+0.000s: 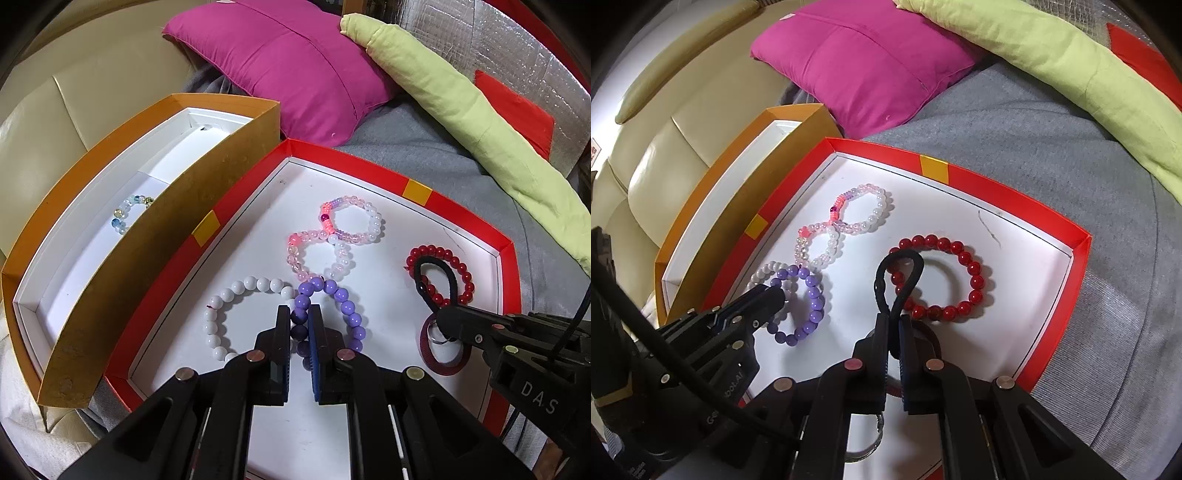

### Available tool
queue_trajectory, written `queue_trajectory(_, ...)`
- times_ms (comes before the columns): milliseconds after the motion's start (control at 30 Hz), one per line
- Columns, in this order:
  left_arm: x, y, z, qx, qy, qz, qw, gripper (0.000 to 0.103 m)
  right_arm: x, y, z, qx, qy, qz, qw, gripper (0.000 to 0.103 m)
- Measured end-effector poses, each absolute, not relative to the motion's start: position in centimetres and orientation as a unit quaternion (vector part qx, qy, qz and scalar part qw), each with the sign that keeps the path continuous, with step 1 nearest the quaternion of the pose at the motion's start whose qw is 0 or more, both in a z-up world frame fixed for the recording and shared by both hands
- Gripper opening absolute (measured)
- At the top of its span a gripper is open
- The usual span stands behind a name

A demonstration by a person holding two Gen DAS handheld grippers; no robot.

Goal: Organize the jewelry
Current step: 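Lower the purple bracelet and hair tie into the tray with both tools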

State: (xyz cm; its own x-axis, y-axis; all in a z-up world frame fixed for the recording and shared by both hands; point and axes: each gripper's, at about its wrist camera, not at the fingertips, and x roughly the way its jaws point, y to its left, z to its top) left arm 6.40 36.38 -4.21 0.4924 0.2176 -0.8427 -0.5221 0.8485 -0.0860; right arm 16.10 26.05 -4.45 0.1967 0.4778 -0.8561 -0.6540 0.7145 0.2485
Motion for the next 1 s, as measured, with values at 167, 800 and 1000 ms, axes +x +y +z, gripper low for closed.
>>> queue_trajectory(167, 6.4, 36.5, -4.3, -0.17, 0.455, 0.219, 0.846, 0.01, 16.1, 26.1, -4.4, -0.085, 0.516, 0.368, 0.769, 0.006)
queue_trajectory(800, 6.3, 36.8, -4.4, -0.172, 0.456, 0.222, 0.845, 0.009, 16.2, 26.3, -3.7, -0.081, 0.511, 0.374, 0.77, 0.006)
queue_trajectory(1000, 6.4, 36.3, -4.3, -0.172, 0.456, 0.218, 0.846, 0.01, 15.8, 26.8, -2.9, -0.082, 0.505, 0.381, 0.77, 0.006)
